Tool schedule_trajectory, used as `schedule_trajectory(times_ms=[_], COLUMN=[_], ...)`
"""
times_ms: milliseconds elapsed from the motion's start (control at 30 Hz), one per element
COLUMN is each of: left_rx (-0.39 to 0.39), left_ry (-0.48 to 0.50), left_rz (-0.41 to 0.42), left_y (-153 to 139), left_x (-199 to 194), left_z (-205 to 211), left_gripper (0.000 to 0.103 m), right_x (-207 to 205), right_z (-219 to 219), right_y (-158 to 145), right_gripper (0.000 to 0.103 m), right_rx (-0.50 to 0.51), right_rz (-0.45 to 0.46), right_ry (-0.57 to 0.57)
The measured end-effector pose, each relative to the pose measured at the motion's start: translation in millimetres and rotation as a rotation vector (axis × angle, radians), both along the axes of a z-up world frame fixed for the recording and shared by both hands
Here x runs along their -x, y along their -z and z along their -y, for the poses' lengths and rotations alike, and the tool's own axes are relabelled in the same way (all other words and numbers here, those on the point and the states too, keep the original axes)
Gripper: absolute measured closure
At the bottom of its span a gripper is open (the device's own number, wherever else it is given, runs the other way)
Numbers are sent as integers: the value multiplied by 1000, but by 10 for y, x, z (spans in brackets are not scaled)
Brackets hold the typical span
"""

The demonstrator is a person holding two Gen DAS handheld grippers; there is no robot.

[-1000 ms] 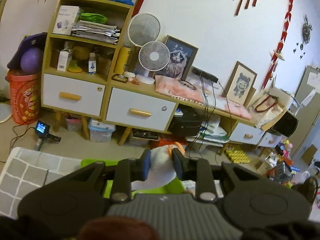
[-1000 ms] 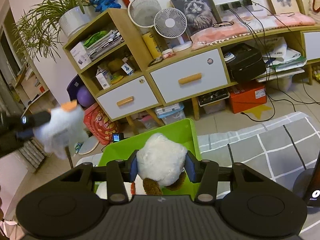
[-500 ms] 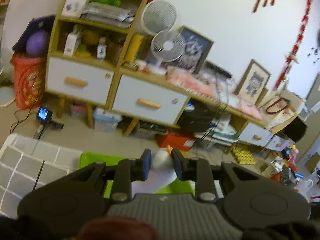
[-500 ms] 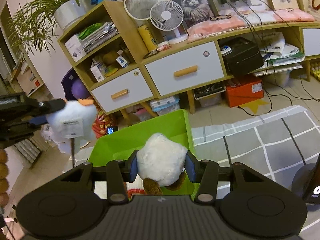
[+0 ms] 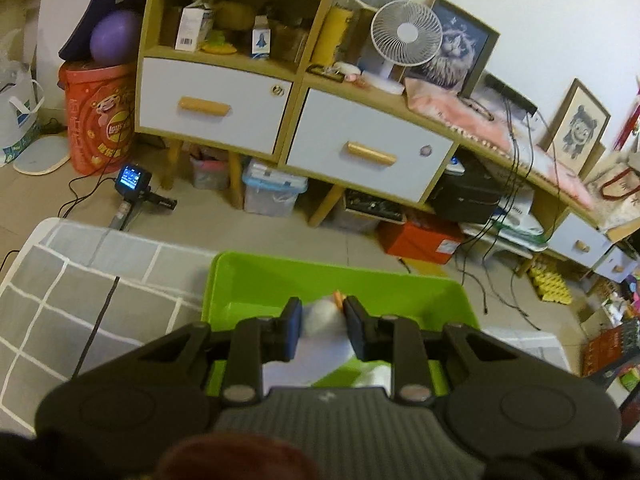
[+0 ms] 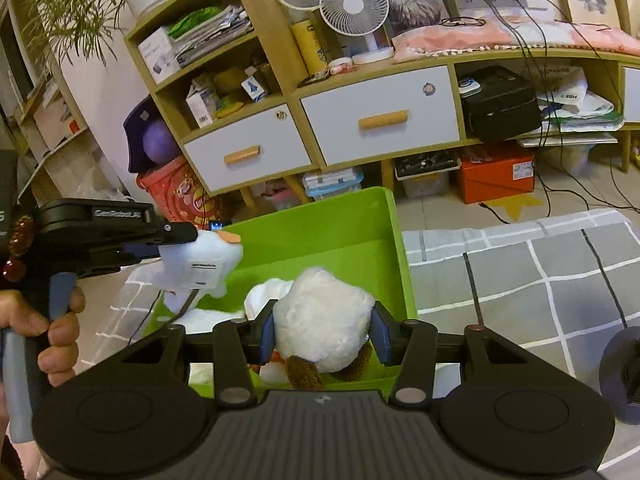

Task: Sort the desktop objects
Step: 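Carry both plushes over the basin, lower them in and open both tools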

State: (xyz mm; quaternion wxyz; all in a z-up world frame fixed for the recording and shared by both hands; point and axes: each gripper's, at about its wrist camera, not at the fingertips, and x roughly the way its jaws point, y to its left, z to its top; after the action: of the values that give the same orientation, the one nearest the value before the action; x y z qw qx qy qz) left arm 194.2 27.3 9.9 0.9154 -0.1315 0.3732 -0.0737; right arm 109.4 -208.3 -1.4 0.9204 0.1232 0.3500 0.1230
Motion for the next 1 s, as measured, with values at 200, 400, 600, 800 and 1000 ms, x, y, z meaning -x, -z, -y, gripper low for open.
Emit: schedule_trajectory(times_ms=[200,400,600,800,1000], left_rx=[-49,-45,-51,-39,-26], left_ry=[3,-12,-15,-30,-47], left_rz=[-10,-23,-23,-20,-24], left_y=[47,82,87,84,63], left_x=[-49,-62,-76,-71,-32], left_z=[30,-5,9,-28,-102], left_gripper=[75,71,68,51,31], right_x=[-33,-49,-48,-42,-6], right_z=[-53,-35,-6,18,39], right_y=[97,125,152,139,90], right_gripper=[55,55,53,47,36], right_rx=[21,12,9,-9,-25], right_rz=[-23,-32,-39,-35,-18], right_ry=[-11,-17,-14,-5,-12])
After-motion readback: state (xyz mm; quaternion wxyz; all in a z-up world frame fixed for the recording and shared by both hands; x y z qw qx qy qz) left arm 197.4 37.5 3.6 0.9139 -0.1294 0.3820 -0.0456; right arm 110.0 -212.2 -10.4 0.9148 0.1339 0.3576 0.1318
